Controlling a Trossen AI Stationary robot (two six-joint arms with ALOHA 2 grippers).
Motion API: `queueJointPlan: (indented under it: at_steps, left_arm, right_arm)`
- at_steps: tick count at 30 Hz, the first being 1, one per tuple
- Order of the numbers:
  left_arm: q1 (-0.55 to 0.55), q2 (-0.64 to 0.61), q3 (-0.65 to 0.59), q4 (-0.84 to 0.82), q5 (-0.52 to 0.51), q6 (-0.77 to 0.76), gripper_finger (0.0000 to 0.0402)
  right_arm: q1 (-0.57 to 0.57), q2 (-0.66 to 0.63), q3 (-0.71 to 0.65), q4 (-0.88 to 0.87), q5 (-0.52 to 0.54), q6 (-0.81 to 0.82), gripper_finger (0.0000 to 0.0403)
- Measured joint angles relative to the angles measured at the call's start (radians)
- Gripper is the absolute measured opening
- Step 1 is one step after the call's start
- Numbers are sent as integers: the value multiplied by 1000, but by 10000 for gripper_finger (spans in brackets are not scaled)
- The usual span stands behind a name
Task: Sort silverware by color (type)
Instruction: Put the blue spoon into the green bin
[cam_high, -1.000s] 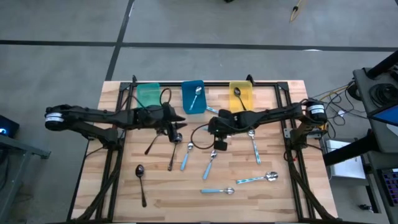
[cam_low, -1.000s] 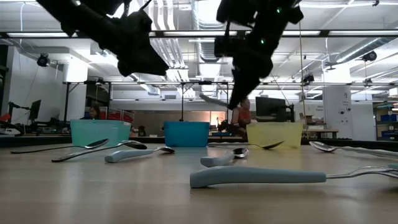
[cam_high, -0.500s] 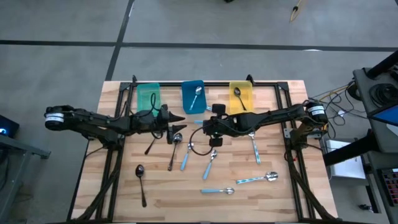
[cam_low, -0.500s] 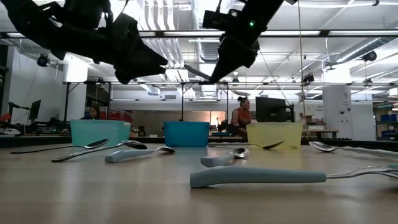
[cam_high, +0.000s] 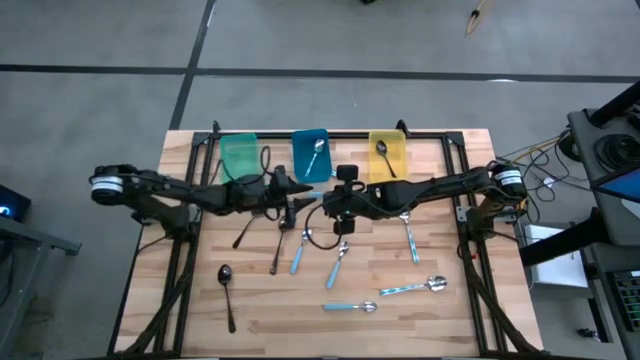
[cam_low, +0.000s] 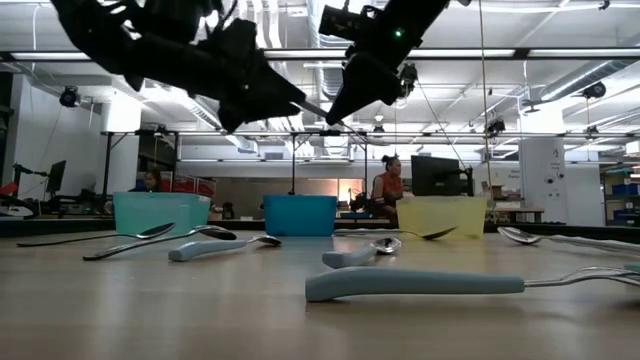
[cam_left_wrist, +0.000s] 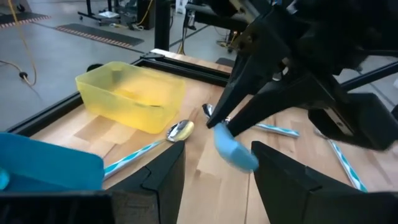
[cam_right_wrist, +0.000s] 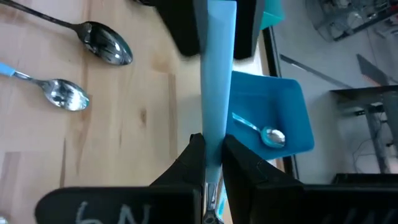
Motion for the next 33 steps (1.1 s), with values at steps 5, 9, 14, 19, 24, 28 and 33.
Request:
queueJointPlan:
  at_steps: [5,9,14,19,24,28,33]
  left_arm:
    - [0,74,54,-4,0,-25,163]
    - [0,105,75,-4,0,-48,151]
    - [0,108,89,-3,0,-52,124]
    - [0,104,105,-11,0,-55,100]
    - [0,100,112,-44,0,-70,55]
    - [1,100,108,-45,-7,-80,31]
    - [1,100,109,-46,-7,-90,31]
  right_arm:
    - [2,0,-2,-9,32,-22,20]
    - [2,0,-3,-22,34,-21,20]
    - [2,0,-5,-27,34,-20,20]
    - [2,0,-6,-27,35,-20,20]
    - [2,0,-7,-27,35,-12,20]
    - [2,0,-7,-27,37,-7,20]
    - [2,0,-7,-26,35,0,28]
